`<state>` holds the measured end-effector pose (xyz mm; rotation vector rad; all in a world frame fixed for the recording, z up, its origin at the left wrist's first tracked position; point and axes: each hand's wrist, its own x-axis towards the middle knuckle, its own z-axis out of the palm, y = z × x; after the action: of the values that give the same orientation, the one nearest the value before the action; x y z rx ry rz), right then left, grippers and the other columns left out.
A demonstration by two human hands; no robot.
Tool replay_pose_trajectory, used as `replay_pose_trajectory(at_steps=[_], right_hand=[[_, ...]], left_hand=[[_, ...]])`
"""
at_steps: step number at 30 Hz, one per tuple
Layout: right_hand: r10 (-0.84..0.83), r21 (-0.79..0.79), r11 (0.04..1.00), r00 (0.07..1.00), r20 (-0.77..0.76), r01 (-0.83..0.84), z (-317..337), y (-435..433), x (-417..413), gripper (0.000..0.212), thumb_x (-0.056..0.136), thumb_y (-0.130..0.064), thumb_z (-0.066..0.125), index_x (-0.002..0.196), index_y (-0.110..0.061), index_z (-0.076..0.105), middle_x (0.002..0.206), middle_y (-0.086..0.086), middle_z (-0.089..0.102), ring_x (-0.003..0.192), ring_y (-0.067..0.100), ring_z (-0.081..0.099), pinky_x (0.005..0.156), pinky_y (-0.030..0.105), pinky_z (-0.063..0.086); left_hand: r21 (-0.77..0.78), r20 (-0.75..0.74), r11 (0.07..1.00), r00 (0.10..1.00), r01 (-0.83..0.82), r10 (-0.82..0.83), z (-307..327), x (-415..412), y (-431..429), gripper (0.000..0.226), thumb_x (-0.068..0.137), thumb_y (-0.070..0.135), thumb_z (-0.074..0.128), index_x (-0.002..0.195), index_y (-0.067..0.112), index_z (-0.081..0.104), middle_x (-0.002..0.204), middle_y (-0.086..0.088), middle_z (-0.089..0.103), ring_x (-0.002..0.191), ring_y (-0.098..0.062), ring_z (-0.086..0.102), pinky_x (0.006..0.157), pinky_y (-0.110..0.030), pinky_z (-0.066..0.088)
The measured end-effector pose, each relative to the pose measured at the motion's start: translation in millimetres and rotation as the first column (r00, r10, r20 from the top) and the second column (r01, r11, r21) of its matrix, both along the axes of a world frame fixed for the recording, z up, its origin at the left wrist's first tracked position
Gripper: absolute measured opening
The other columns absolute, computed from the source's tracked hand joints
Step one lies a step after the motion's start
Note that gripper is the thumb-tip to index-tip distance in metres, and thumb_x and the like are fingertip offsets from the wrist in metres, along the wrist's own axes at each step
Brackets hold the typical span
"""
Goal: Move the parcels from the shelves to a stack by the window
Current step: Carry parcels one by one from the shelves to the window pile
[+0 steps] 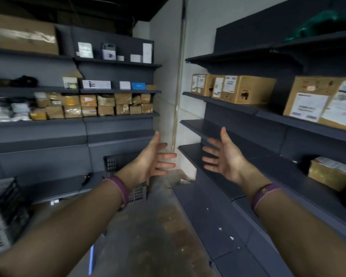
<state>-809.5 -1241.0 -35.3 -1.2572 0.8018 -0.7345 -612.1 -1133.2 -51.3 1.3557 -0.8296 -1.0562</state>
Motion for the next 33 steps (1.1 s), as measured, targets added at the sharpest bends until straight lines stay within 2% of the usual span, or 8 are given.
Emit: replay_pose_trajectory(at_steps=[3,7,11,13,16,22,27,33], right_hand=[[0.053,0.019,0.998,0.997,0.060,-0.055,-6,-36,33,0.078,0.092,-0.077,0.026,0.147,-0.025,0.045,0.149,0.008,0.050,0.130,0.036,0.050,0.097,0.047,0.045],[0.070,0.048,0.996,0.987,0.143,-0.078,-15,-82,79,0.077,0.092,-0.076,0.029,0.145,-0.024,0.049,0.143,0.007,0.055,0.117,0.031,0.056,0.089,0.045,0.047],[0.063,0.038,0.997,0.978,0.200,-0.072,-24,-131,129,0.075,0.092,-0.076,0.029,0.143,-0.024,0.050,0.142,0.005,0.056,0.123,0.030,0.055,0.098,0.046,0.044],[0.053,0.034,0.997,0.972,0.227,-0.062,-25,-157,155,0.077,0.092,-0.077,0.025,0.143,-0.024,0.050,0.143,0.005,0.056,0.128,0.030,0.053,0.104,0.047,0.042],[0.050,0.031,0.998,0.955,0.294,-0.062,-22,-198,194,0.082,0.091,-0.079,0.019,0.145,-0.024,0.047,0.145,0.005,0.055,0.134,0.029,0.049,0.111,0.048,0.037],[0.009,0.051,0.998,0.937,0.350,-0.029,-5,-274,278,0.073,0.090,-0.080,0.018,0.116,-0.028,0.061,0.137,0.004,0.061,0.131,0.029,0.052,0.114,0.048,0.036],[-0.008,0.044,0.999,0.942,0.335,-0.007,-1,-332,322,0.083,0.090,-0.080,0.017,0.141,-0.023,0.051,0.134,0.004,0.062,0.129,0.028,0.054,0.112,0.049,0.039],[-0.021,0.012,1.000,0.941,0.338,0.018,5,-409,368,0.085,0.090,-0.080,0.018,0.143,-0.022,0.051,0.135,0.003,0.063,0.126,0.022,0.057,0.103,0.044,0.044]], left_hand=[[-0.020,-0.023,0.999,0.999,-0.028,0.028,0,21,-30,0.079,0.092,0.074,0.015,0.150,0.024,0.035,0.119,-0.005,0.069,0.110,-0.030,0.065,0.102,-0.046,0.045],[-0.030,-0.055,0.998,0.997,-0.051,0.049,-6,58,-66,0.078,0.092,0.074,0.015,0.150,0.024,0.034,0.121,-0.005,0.068,0.110,-0.031,0.064,0.105,-0.049,0.043],[-0.072,-0.096,0.992,0.991,-0.100,0.093,-17,112,-111,0.076,0.092,0.073,0.021,0.147,0.024,0.039,0.120,-0.001,0.066,0.111,-0.029,0.063,0.103,-0.050,0.044],[-0.125,-0.120,0.981,0.984,-0.147,0.132,-20,143,-138,0.074,0.094,0.071,0.022,0.147,0.023,0.039,0.120,0.001,0.066,0.110,-0.026,0.064,0.094,-0.045,0.048],[-0.210,-0.223,0.964,0.968,-0.166,0.118,-19,192,-181,0.073,0.095,0.070,0.020,0.148,0.023,0.039,0.121,0.000,0.068,0.108,-0.024,0.066,0.090,-0.042,0.048],[-0.244,-0.347,0.965,0.938,-0.090,0.000,-6,275,-271,0.078,0.093,0.074,0.016,0.148,0.023,0.040,0.123,-0.006,0.069,0.111,-0.030,0.065,0.099,-0.047,0.046],[-0.232,-0.395,0.972,0.917,-0.045,-0.051,-3,323,-334,0.082,0.090,0.077,0.014,0.145,0.024,0.042,0.120,-0.007,0.071,0.107,-0.030,0.068,0.092,-0.046,0.048],[-0.235,-0.397,0.972,0.914,-0.016,-0.082,1,373,-416,0.081,0.090,0.077,0.015,0.143,0.023,0.045,0.122,-0.007,0.070,0.107,-0.030,0.068,0.092,-0.046,0.048]])
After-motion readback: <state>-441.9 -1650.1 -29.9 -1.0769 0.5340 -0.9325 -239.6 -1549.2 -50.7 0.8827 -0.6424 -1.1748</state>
